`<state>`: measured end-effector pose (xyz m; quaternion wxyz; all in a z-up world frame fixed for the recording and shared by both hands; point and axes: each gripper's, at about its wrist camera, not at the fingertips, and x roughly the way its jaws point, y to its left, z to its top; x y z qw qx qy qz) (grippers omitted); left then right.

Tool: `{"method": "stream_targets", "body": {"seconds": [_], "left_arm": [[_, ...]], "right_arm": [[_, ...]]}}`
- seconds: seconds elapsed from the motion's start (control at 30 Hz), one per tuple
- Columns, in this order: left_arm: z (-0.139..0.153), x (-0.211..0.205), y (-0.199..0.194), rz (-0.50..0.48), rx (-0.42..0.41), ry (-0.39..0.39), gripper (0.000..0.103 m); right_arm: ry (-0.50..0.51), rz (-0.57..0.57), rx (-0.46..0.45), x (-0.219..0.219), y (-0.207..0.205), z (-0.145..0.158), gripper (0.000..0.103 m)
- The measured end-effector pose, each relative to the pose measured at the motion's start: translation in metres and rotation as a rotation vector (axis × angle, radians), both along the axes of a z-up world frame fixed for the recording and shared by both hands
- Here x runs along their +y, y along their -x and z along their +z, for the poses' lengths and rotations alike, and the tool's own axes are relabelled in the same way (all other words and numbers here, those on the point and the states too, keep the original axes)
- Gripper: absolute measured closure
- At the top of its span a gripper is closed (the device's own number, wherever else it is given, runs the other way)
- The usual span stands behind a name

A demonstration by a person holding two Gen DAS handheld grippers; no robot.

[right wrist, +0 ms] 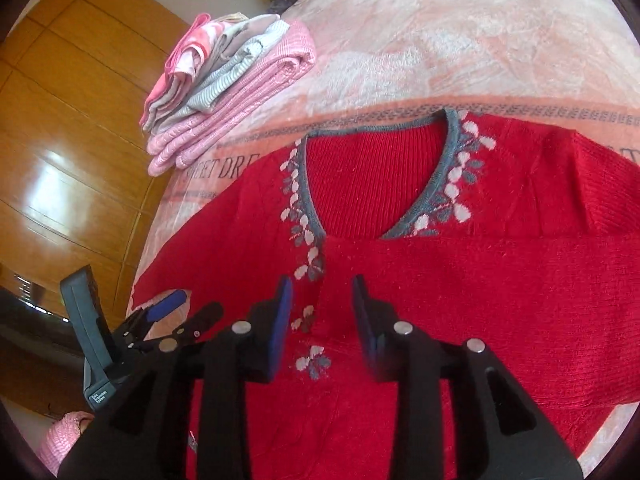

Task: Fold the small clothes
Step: 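Carry the held sleeve with the right tool across the sweater chest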

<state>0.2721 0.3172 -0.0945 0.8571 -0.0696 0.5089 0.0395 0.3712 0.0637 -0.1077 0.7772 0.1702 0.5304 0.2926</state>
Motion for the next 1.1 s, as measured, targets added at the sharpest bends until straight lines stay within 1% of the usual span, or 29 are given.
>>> {"method": "stream_targets", "body": {"seconds": [0.07, 0.13, 0.23, 0.33, 0.4, 0.47, 0.53, 0.57, 0.6, 0.63, 0.67, 0.7, 0.73, 0.8, 0.83, 0.9, 1.0, 1.1], "left_arm": [[0.002, -0.009, -0.003, -0.03, -0.003, 0.032, 0.004], [0.003, -0.024, -0.008, -0.083, 0.008, 0.075, 0.004], [0.003, -0.047, -0.02, -0.148, 0.016, 0.149, 0.004], [-0.001, -0.07, -0.032, -0.188, 0.034, 0.202, 0.004], [-0.006, -0.084, -0.039, -0.221, 0.059, 0.24, 0.004], [-0.011, -0.096, -0.044, -0.238, 0.08, 0.257, 0.004], [-0.016, -0.106, -0.049, -0.252, 0.087, 0.288, 0.008], [-0.018, -0.111, -0.051, -0.259, 0.092, 0.304, 0.015], [-0.021, -0.115, -0.053, -0.267, 0.102, 0.317, 0.025], [-0.022, -0.12, -0.054, -0.271, 0.107, 0.317, 0.029], [-0.022, -0.124, -0.055, -0.275, 0.105, 0.302, 0.035], [-0.022, -0.128, -0.056, -0.277, 0.1, 0.273, 0.043], [-0.022, -0.132, -0.056, -0.28, 0.094, 0.248, 0.049], [-0.021, -0.133, -0.057, -0.266, 0.087, 0.217, 0.087], [-0.021, -0.131, -0.057, -0.253, 0.083, 0.217, 0.093], [-0.019, -0.126, -0.056, -0.233, 0.068, 0.25, 0.094], [-0.012, -0.121, -0.053, -0.214, 0.031, 0.242, 0.096], [0.004, -0.114, -0.051, -0.193, -0.03, 0.262, 0.096]], "right_arm": [[0.027, -0.037, -0.041, -0.021, -0.002, 0.011, 0.072], [0.051, -0.093, -0.066, -0.049, -0.004, 0.017, 0.072], [0.04, -0.182, -0.051, -0.096, -0.003, 0.012, 0.072], [0.041, -0.251, -0.041, -0.138, 0.002, 0.005, 0.072], [0.036, -0.285, -0.033, -0.161, 0.007, 0.0, 0.072], [0.036, -0.31, -0.032, -0.181, 0.013, -0.004, 0.072], [0.041, -0.328, -0.031, -0.197, 0.019, -0.008, 0.072], [0.043, -0.335, -0.029, -0.203, 0.021, -0.01, 0.072], [0.043, -0.342, -0.027, -0.21, 0.024, -0.011, 0.072], [0.043, -0.347, -0.025, -0.216, 0.027, -0.013, 0.071], [0.045, -0.354, -0.024, -0.223, 0.03, -0.015, 0.07], [0.048, -0.361, -0.023, -0.228, 0.033, -0.016, 0.07], [0.051, -0.366, -0.022, -0.233, 0.035, -0.018, 0.07], [0.054, -0.381, -0.018, -0.244, 0.039, -0.02, 0.069], [0.051, -0.389, -0.016, -0.249, 0.041, -0.021, 0.069], [0.047, -0.408, -0.013, -0.259, 0.043, -0.023, 0.068], [0.044, -0.434, -0.01, -0.268, 0.045, -0.024, 0.067], [0.037, -0.445, -0.006, -0.272, 0.045, -0.025, 0.067]]}}
